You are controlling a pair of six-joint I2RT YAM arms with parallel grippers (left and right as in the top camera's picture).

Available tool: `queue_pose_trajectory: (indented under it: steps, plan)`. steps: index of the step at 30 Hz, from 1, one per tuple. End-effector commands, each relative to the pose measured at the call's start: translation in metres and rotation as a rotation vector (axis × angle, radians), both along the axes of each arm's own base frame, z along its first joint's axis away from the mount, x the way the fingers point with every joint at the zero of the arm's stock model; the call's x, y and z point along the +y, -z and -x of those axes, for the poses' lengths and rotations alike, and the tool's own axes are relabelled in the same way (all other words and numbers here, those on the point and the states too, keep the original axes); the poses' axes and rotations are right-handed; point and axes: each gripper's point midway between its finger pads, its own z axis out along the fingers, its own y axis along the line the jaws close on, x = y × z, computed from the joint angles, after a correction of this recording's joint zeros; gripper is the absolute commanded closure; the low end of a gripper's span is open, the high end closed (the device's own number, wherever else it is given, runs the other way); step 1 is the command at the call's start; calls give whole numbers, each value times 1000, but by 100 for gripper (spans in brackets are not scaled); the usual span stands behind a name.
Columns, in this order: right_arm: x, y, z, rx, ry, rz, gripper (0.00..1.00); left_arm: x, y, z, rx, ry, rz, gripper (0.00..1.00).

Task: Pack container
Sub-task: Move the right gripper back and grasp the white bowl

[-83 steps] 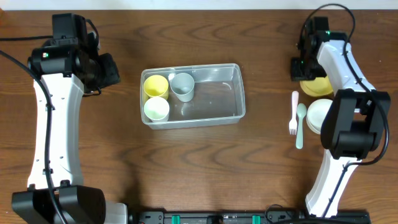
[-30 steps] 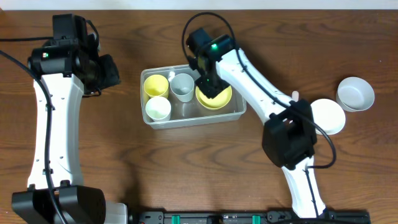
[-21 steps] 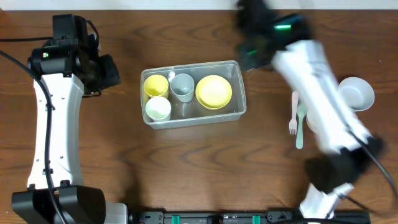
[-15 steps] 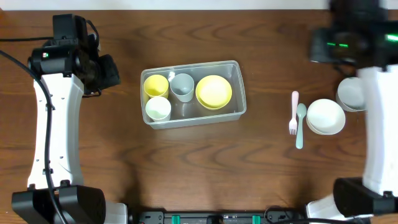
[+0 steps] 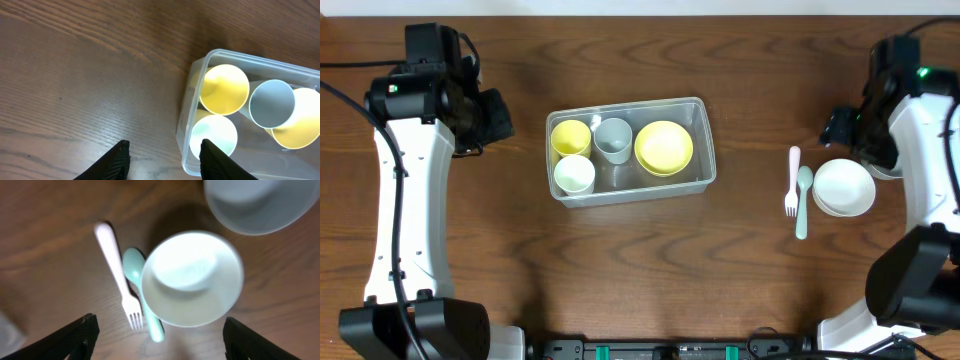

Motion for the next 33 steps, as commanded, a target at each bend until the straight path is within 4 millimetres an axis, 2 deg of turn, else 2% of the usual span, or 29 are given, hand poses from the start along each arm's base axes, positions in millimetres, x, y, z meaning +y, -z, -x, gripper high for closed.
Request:
queue_pose_trajectory:
  steps: [1,5,9,12,16,18,20,28,33]
  plan:
    - [4,37,12,36,24,-40,18,-1,3,1,13,-1,5,54]
    - [6,72,18,33,23,-47,18,-1,3,2,15,-1,5,54]
    - [9,96,24,33,21,-55,18,-1,3,2,15,-1,5,54]
    - [10,105,27,32,18,-58,18,-1,3,2,15,-1,5,53]
    - [14,105,23,17,-14,-73,25,-1,3,2,15,-1,5,54]
    - [15,105,22,13,-18,-75,33,-1,3,2,15,-1,5,54]
    - [16,105,22,14,-22,-75,49,-1,3,2,15,-1,5,54]
    - [19,105,23,20,-46,-74,84,-1,3,2,15,-1,5,54]
    - [21,105,22,19,-52,-74,97,-1,3,2,15,-1,5,54]
